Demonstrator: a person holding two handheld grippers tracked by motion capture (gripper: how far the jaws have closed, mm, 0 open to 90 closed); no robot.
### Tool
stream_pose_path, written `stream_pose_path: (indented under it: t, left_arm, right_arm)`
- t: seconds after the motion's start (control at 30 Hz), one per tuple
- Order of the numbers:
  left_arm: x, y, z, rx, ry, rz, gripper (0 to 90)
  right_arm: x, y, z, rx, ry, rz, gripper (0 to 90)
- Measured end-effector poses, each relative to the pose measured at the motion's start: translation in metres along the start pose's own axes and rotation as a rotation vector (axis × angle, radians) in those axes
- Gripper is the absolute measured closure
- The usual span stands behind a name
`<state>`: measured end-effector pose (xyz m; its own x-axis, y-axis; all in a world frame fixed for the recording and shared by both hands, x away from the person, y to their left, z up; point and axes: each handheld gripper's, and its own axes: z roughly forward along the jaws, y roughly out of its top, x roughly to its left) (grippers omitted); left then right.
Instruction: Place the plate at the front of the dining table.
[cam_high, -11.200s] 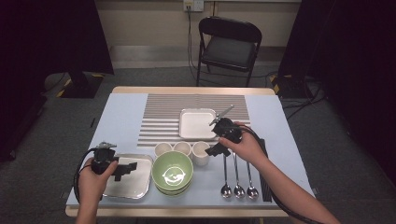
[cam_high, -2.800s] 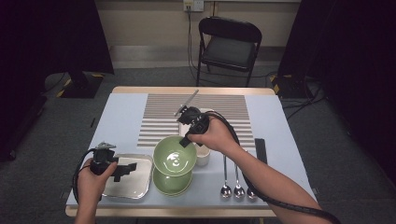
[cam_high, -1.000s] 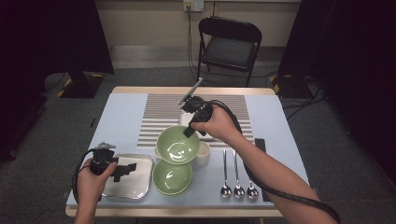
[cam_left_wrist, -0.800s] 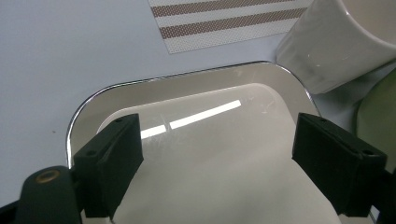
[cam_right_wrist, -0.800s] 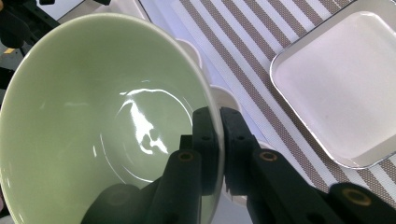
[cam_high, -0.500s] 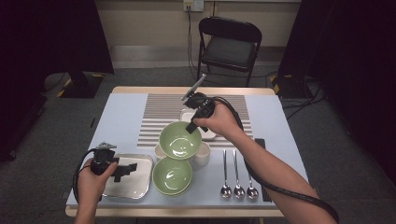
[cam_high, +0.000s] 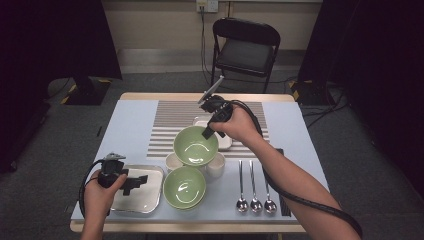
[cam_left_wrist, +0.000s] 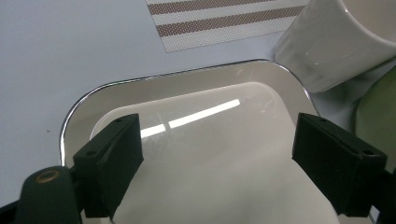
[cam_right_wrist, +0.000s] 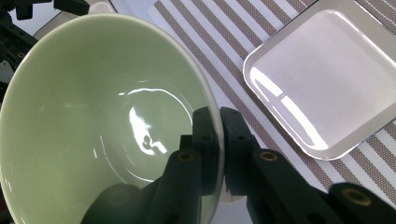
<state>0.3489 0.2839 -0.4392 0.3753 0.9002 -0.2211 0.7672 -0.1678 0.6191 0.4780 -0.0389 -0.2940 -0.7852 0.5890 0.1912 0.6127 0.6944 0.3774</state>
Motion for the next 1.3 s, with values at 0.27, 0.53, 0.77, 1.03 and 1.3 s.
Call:
stream_pose_path:
  t: [0.27,0.53,0.77,1.03,1.3]
  left_arm:
    - [0.0,0.0,0.001,0.005,0.005,0.008,15.7]
    - [0.0,-0.001,0.001,0.006,0.004,0.006,15.7]
    - [0.001,-0.001,0.001,0.0,0.007,0.001,15.7]
    - [0.002,-0.001,0.0,0.002,0.009,0.003,15.7]
    - [0.002,-0.001,0.001,0.002,0.01,0.002,15.7]
  right_arm:
    - [-0.003,0.001,0.0,0.001,-0.004,0.008,85.8]
    - [-0.006,0.003,0.0,0.004,-0.007,0.018,85.9]
    - [-0.011,0.005,0.001,0.006,-0.024,0.035,85.8]
    - [-0.019,0.007,-0.001,0.014,-0.031,0.055,85.8]
    - [-0.024,0.007,0.0,0.012,-0.035,0.073,85.8]
